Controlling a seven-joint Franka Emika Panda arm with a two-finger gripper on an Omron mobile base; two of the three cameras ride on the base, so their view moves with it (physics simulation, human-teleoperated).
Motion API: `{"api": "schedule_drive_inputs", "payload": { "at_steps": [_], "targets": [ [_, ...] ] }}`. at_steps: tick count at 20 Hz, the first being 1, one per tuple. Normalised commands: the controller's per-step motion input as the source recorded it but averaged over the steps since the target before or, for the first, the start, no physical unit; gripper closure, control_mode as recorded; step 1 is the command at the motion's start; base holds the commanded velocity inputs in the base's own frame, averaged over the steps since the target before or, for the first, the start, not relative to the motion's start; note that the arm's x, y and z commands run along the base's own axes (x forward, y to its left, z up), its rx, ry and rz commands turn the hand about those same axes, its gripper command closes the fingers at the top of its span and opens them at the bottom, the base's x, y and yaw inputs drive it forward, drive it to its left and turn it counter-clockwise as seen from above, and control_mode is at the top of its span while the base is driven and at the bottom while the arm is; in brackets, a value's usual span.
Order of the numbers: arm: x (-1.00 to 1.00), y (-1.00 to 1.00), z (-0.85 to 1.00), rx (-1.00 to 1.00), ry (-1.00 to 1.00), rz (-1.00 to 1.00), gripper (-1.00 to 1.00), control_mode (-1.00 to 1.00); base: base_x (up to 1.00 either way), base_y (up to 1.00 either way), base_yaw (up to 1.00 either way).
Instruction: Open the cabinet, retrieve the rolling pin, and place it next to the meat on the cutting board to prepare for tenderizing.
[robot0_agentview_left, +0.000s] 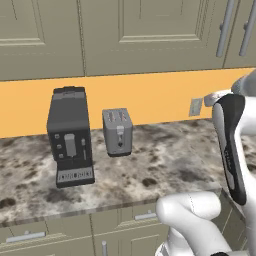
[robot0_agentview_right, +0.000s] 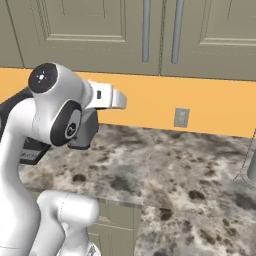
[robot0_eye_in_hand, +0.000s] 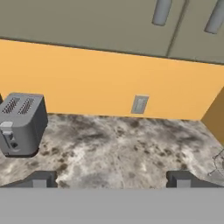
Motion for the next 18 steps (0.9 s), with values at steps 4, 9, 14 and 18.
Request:
{"api": "schedule_drive_inputs", "payload": {
  "at_steps": [4, 9, 14, 18],
  "targets": [
    [-0.03, -0.14, 0.58, 0.0, -0.18, 0.03, -1.0, -1.0, 0.0, 0.0, 0.0],
    [-0.07, -0.06, 0.56, 0.0, -0.19, 0.01, -1.0, -1.0, 0.0, 0.0, 0.0],
    [-0.15, 0.0, 0.52, 0.0, -0.21, 0.0, -1.0, -1.0, 0.0, 0.0, 0.0],
    [-0.16, 0.0, 0.44, 0.0, -0.21, 0.0, -1.0, -1.0, 0.0, 0.0, 0.0]
  ]
}}
